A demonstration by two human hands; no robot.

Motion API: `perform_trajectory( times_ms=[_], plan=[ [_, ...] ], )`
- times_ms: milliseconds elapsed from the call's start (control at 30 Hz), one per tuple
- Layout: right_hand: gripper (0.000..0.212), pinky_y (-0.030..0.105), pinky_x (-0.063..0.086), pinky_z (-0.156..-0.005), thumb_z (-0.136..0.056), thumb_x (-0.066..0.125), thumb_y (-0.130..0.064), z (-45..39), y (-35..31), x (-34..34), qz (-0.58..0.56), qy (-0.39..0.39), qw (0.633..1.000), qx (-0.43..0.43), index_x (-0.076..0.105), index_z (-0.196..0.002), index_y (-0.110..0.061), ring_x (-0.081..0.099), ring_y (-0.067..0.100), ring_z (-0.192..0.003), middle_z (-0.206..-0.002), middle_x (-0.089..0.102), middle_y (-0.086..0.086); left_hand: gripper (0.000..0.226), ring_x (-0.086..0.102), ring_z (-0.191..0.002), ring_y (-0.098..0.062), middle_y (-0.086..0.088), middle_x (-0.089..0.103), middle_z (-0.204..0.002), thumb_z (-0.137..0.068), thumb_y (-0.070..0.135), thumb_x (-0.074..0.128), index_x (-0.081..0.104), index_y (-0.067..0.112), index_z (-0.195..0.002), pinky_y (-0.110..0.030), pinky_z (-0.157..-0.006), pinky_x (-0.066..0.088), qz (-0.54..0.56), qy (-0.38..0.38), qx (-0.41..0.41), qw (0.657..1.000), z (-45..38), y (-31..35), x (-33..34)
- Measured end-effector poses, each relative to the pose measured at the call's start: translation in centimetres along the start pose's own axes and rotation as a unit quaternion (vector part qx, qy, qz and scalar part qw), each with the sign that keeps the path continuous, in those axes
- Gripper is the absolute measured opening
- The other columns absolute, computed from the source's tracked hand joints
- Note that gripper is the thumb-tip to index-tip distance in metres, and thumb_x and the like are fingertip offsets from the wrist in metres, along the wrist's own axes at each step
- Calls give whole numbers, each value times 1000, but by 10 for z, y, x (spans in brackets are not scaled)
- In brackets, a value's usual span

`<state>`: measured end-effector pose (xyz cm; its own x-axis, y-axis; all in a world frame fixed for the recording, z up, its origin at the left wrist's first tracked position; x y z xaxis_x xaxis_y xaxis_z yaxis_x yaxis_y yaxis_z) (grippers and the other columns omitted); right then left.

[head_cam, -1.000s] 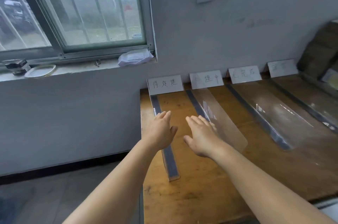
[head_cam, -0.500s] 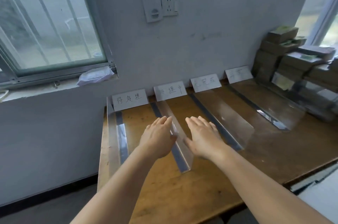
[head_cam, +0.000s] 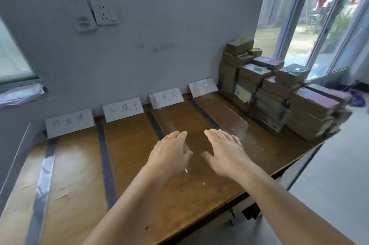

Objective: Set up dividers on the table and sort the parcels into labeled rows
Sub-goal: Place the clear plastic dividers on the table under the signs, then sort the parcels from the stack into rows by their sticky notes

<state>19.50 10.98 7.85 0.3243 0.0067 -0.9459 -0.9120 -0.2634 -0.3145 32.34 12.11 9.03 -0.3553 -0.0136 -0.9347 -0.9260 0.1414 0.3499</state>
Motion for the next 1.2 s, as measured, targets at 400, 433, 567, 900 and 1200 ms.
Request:
perform_trajectory(
  times_ms=[400, 433, 567, 900, 1200],
  plan=[
    [66, 40, 11, -117, -92, 55, -42, 0, 173, -78, 23, 82, 990, 116, 23, -148, -30, 14, 15, -145, -155, 24, -8, 65, 29, -142, -15, 4, 31, -155, -94, 42, 54, 26, 25, -150, -31, -111, 30, 28, -4, 149, 988, -106, 167, 59],
    [64, 40, 12, -117, -92, 54, -42, -4, 185, -83, 26, 90, 988, 124, 24, -148, -31, 15, 14, -145, -155, 24, -8, 65, 29, -141, -15, 4, 31, -155, -94, 43, 54, 27, 25, -150, -32, -111, 30, 32, -5, 158, 987, -116, 177, 64],
    [61, 40, 14, -117, -92, 53, -43, -23, 234, -99, 23, 114, 980, 161, 27, -147, -32, 18, 15, -144, -154, 27, -8, 65, 32, -140, -14, 5, 34, -153, -93, 44, 54, 28, 27, -149, -31, -110, 33, 54, 0, 188, 981, -164, 214, 78],
    [61, 38, 23, -113, -89, 57, -42, -51, 346, -140, 2, 154, 962, 224, 34, -144, -29, 30, 17, -138, -150, 36, -6, 64, 32, -139, -16, 4, 33, -153, -94, 42, 53, 26, 24, -150, -33, -110, 34, 82, -36, 234, 968, -252, 300, 118],
    [60, 42, 29, -112, -90, 59, -39, -87, 449, -166, -36, 143, 971, 191, 35, -143, -25, 31, 19, -137, -148, 39, -3, 66, 30, -140, -16, 2, 32, -153, -95, 46, 49, 22, 24, -151, -34, -110, 32, 91, -37, 173, 980, -304, 363, 171]
  ],
)
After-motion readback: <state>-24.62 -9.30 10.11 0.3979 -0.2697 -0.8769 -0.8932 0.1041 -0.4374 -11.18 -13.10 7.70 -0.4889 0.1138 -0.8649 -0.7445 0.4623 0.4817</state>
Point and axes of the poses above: each hand's wrist, its own z-axis away from the middle knuckle, its own x-axis out of the palm, y = z × x, the point moved 10 cm from there along -z, towards the middle knuckle
